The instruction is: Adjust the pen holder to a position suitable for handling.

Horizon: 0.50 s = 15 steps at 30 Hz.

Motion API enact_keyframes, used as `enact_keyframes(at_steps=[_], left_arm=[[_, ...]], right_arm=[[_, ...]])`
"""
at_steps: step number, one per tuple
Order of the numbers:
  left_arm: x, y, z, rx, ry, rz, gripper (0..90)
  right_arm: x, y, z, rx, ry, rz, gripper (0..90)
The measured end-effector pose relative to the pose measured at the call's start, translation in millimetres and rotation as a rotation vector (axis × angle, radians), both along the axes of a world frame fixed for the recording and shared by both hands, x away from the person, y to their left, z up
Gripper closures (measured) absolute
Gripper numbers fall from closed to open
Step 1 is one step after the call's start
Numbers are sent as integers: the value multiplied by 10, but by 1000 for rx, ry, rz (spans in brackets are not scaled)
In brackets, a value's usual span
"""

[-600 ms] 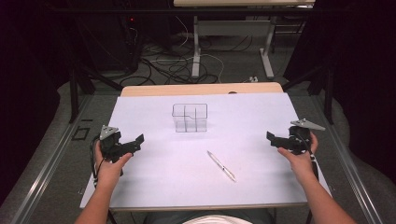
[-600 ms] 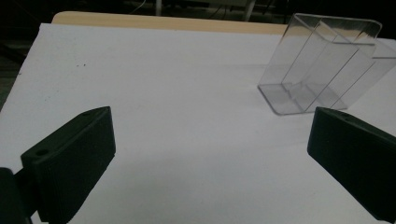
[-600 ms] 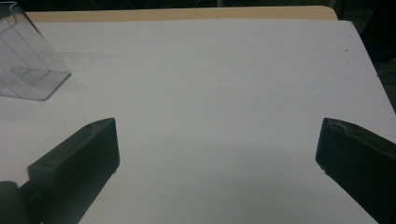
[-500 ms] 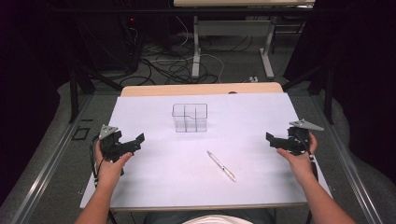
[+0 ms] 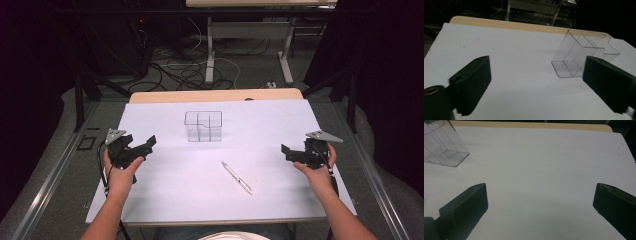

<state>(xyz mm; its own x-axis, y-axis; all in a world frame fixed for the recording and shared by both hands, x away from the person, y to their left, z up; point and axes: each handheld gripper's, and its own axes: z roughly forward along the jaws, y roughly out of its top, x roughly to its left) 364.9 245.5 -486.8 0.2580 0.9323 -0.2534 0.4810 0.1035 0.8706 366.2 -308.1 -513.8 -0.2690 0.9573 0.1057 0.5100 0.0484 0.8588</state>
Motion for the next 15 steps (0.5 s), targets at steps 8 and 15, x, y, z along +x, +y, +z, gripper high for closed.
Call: enact_keyframes(at_steps=[8,15], left_arm=[[177,-102,174,-26,11,13,180],[321,-270,345,32,3,13,259]], right_arm=[[-13,19,-13,-9,7,2,0],[-17,19,-29,-6,12,1,0]])
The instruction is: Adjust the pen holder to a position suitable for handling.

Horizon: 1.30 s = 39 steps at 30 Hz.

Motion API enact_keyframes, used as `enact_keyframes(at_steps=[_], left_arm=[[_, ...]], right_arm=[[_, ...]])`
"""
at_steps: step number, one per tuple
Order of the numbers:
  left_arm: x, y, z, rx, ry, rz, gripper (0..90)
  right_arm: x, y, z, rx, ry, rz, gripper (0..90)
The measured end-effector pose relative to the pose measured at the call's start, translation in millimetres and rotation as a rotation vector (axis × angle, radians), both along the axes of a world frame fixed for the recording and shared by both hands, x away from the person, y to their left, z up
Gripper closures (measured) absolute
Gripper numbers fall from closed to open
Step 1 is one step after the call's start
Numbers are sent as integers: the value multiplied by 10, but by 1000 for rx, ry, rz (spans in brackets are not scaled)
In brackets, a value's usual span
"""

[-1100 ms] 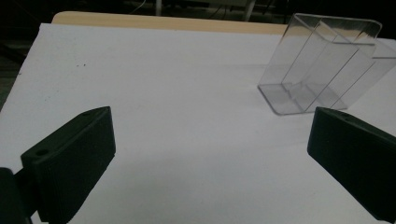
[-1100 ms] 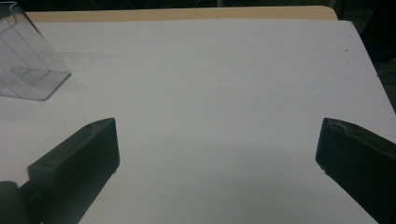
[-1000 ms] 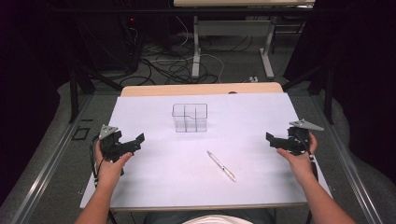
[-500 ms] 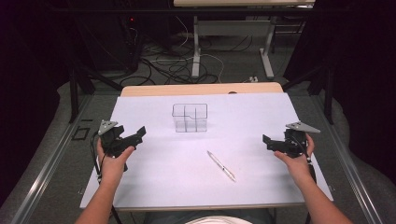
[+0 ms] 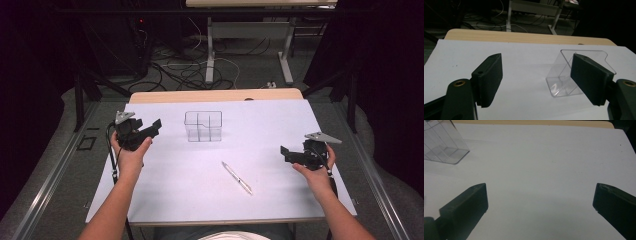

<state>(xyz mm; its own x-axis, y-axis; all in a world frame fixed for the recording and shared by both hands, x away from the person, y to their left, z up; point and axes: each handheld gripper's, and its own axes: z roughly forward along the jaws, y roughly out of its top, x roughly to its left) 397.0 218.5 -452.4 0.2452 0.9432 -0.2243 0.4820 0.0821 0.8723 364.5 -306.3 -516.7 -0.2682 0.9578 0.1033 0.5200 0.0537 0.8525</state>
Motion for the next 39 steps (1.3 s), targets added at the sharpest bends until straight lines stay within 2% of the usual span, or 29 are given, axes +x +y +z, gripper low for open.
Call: enact_keyframes(at_steps=[6,10,17,21,23,25,28,31,32,34,39], left_arm=[[152,-119,108,9,-10,-20,313],[237,-183,141,-3,5,-11,415],[392,-283,172,-16,20,-1,529],[508,-396,200,16,38,0,539],[537,-432,204,22,33,-8,550],[599,-517,209,65,42,-16,552],[630,-567,204,80,51,-12,554],[668,-630,179,89,68,-17,612],[681,-654,171,111,84,-21,612],[705,-696,143,129,96,-15,678],[747,-756,86,143,123,-21,737]], right_arm=[[-3,-6,-6,0,2,1,0],[4,-11,-17,3,7,-1,0],[14,-28,-38,2,14,-4,0],[15,-28,-41,10,19,-8,0],[16,-29,-42,10,20,-8,0],[16,-30,-48,5,24,-4,0],[17,-29,-51,4,25,-3,0],[19,-23,-60,8,27,-2,0],[19,-23,-60,8,27,-2,0],[21,-28,-61,2,28,5,0],[26,-22,-67,1,28,2,0]])
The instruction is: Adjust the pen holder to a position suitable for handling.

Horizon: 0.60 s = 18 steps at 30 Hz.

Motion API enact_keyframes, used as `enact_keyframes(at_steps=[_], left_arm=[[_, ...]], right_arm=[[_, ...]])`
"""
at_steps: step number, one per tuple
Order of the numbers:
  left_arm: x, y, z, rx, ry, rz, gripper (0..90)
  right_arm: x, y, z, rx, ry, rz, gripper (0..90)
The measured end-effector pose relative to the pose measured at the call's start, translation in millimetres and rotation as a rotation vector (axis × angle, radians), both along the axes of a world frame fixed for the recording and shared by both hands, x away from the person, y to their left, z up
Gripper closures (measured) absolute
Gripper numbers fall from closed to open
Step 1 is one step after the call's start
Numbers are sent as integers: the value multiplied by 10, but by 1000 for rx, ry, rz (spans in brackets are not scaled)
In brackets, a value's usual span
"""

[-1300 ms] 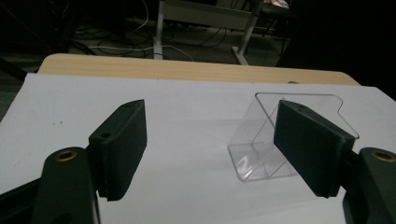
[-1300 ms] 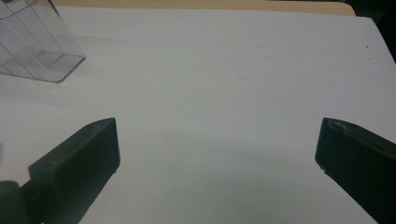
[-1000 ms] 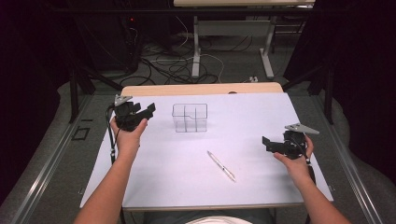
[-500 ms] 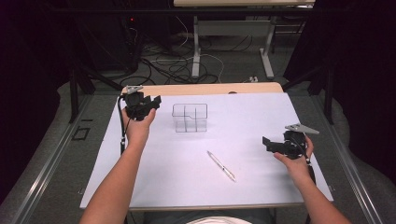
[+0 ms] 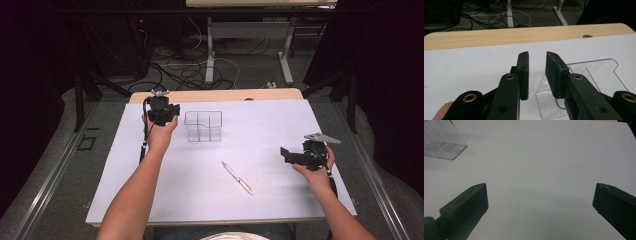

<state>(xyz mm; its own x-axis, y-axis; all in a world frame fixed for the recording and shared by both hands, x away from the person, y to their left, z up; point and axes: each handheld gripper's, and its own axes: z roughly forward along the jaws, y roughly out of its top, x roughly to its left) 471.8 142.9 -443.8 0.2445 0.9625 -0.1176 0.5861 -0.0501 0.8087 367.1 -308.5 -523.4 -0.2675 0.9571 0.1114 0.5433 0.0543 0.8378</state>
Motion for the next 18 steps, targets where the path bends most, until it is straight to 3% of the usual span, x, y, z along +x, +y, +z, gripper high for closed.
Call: enact_keyframes(at_steps=[7,11,18], left_arm=[[49,-57,-68,9,49,-35,836],[75,-98,-105,19,71,-32,881],[119,-159,-183,36,109,-39,896]], right_arm=[[7,-1,-11,7,6,-5,0],[9,-5,-15,2,7,-1,0],[10,1,-20,-1,10,2,0]])
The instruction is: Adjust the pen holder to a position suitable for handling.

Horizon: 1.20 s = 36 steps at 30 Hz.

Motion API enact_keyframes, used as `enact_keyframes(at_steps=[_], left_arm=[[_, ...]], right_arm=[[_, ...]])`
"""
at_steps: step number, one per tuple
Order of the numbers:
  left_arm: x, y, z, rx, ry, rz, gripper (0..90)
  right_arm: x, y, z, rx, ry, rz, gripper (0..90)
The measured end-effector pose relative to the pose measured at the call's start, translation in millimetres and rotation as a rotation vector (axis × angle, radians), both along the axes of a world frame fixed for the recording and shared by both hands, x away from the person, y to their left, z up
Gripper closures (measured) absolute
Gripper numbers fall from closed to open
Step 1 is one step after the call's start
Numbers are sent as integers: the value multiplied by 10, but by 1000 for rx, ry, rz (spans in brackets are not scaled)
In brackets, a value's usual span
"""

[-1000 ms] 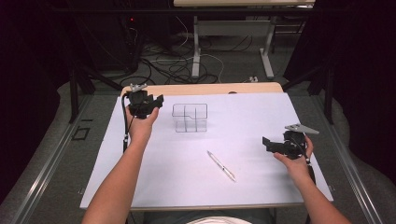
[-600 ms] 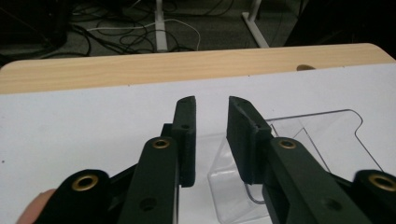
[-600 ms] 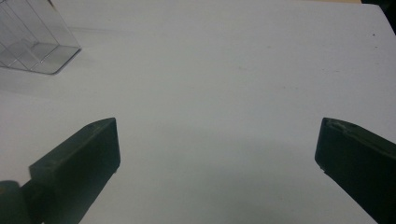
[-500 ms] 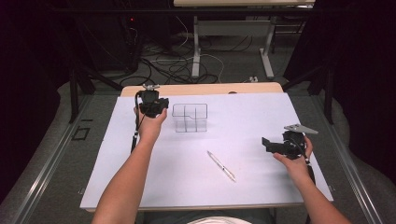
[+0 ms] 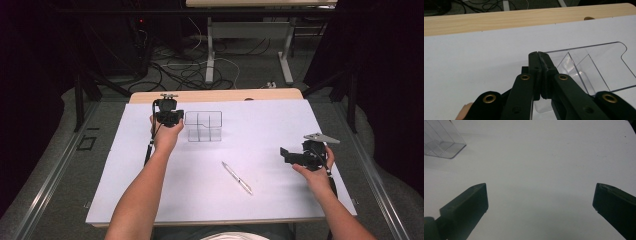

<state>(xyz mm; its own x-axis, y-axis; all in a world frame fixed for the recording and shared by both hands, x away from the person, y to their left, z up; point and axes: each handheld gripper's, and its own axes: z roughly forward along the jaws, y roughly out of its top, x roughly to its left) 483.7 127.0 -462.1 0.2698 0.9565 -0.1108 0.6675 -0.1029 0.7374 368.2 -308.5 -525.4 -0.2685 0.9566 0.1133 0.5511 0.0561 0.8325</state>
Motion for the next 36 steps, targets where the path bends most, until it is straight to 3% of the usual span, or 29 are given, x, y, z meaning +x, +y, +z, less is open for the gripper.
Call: enact_keyframes(at_steps=[10,16,36], left_arm=[[41,-55,-80,38,43,3,897],[61,-82,-131,97,45,-5,898],[57,-46,-158,68,41,-17,900]], right_arm=[[8,7,-14,-8,6,6,0],[12,15,-26,-9,9,8,0],[15,35,-46,-7,20,18,0]])
